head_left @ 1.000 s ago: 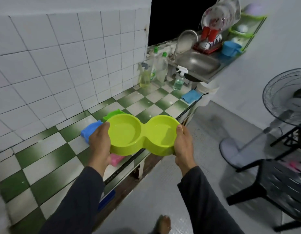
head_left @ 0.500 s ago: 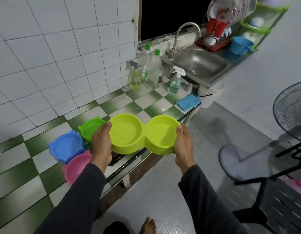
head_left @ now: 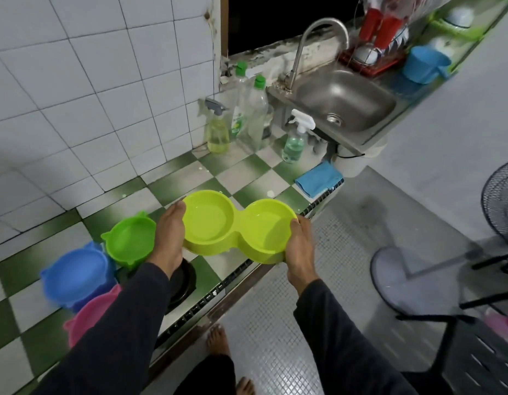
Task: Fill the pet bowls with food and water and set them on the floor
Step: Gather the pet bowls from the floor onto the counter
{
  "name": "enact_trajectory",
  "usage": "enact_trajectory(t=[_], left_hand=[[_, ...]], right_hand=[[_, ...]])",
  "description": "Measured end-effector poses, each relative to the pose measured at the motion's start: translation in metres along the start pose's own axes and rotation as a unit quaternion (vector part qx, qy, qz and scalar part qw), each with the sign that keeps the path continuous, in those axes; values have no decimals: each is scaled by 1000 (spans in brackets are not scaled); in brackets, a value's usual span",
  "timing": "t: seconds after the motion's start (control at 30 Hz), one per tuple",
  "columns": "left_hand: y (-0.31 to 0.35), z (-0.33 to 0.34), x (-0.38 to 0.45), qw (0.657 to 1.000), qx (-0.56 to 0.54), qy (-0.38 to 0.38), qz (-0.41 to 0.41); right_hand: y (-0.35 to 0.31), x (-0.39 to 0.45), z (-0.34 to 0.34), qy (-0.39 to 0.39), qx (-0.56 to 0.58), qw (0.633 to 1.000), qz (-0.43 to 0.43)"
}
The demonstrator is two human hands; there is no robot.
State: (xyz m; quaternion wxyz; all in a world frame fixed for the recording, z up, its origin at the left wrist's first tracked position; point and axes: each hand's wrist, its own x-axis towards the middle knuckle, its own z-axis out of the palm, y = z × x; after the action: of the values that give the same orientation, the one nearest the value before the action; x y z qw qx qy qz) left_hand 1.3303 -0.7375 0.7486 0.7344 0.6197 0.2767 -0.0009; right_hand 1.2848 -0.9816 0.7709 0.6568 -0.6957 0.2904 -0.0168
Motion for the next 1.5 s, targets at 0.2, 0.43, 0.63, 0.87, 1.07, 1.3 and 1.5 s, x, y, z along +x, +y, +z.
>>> enact_trajectory(t=[0.2, 0.43, 0.63, 0.87, 1.07, 1.3, 1.5], left_hand=[[4, 15, 44, 998, -17, 20, -65], [7, 21, 84, 996, 60, 3, -66], [2, 30, 119, 990, 117, -17, -70], [-6, 37, 156, 985, 161, -14, -61], [-13, 44, 173, 981, 182, -11, -60], [-19, 45, 178, 979, 193, -37, -52], [-27, 40, 186, 967, 231, -94, -50]], right_hand=[[5, 33, 16, 14, -12, 999, 28], [20, 62, 41, 18, -51, 998, 22], [36, 83, 48, -12, -70, 997, 35], [54, 101, 54, -36, -127, 990, 46], [62, 111, 57, -14, -182, 982, 55], [68, 113, 55, -5, -227, 972, 54], [69, 110, 55, -17, -265, 962, 58]])
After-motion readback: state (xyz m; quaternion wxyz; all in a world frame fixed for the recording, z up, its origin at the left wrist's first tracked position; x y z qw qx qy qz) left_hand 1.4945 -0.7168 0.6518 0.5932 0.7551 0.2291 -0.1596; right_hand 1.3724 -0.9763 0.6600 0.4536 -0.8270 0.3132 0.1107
